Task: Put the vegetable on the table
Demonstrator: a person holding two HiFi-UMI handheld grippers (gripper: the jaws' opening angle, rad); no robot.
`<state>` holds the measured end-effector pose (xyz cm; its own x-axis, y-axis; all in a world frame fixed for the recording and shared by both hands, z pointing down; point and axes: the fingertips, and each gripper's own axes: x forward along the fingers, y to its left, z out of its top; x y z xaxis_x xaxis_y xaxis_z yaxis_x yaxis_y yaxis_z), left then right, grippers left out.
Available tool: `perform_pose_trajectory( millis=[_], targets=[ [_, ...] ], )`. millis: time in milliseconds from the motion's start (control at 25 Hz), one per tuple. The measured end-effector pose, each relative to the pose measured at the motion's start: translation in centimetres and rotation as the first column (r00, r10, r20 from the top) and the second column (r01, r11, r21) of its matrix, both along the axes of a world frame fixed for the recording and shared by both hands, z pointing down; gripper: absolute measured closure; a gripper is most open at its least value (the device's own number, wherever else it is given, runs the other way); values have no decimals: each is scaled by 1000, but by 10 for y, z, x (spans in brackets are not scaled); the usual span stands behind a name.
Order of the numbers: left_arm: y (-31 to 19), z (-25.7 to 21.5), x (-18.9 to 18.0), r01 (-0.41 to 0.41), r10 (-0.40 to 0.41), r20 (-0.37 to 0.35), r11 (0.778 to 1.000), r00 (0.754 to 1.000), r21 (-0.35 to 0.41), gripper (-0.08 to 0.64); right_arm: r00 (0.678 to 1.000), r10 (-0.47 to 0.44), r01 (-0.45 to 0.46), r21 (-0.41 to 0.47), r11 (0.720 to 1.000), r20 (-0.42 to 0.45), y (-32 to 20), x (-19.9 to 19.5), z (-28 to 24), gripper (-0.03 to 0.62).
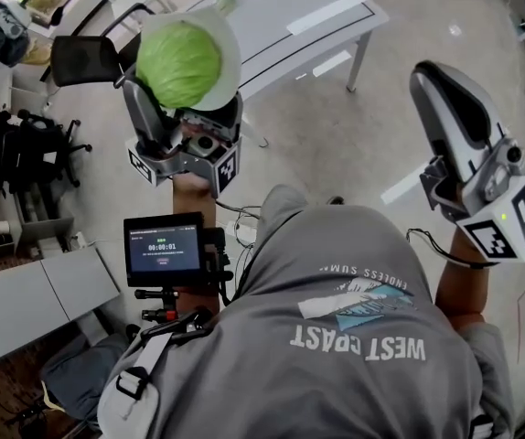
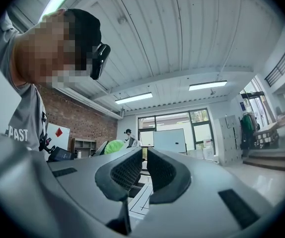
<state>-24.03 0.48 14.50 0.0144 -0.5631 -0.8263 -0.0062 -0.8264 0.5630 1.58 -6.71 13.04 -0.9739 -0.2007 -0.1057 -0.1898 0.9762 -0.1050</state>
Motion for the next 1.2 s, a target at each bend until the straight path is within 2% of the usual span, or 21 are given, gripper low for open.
perform_pose_trajectory(
  millis=[280,560,680,800,920,1000,1200],
  targets=[
    [-4,7,13,-49,49,9,998,999,-28,224,997,79,-79,-33,996,-7,0,22,14,581],
    [8,31,20,-119,120,43,993,992,-21,224,985,169,-168,-10,986,38,29,39,36,581],
    [-3,31,3,-150,152,48,988,987,-28,224,977,210,-209,-23,978,45,22,24,36,581],
    [-35,30,-29,-177,178,31,984,984,-33,224,971,239,-238,-25,971,32,-4,-7,31,581],
    [-42,32,-52,-175,177,40,983,983,-45,224,969,244,-243,-39,969,36,-10,-29,34,581],
    [-31,33,-35,-188,190,47,981,981,-43,224,965,259,-257,-46,965,31,5,-12,34,581],
    [-10,38,51,-238,239,54,971,969,-36,224,952,306,-306,22,952,16,46,70,26,581]
  ],
)
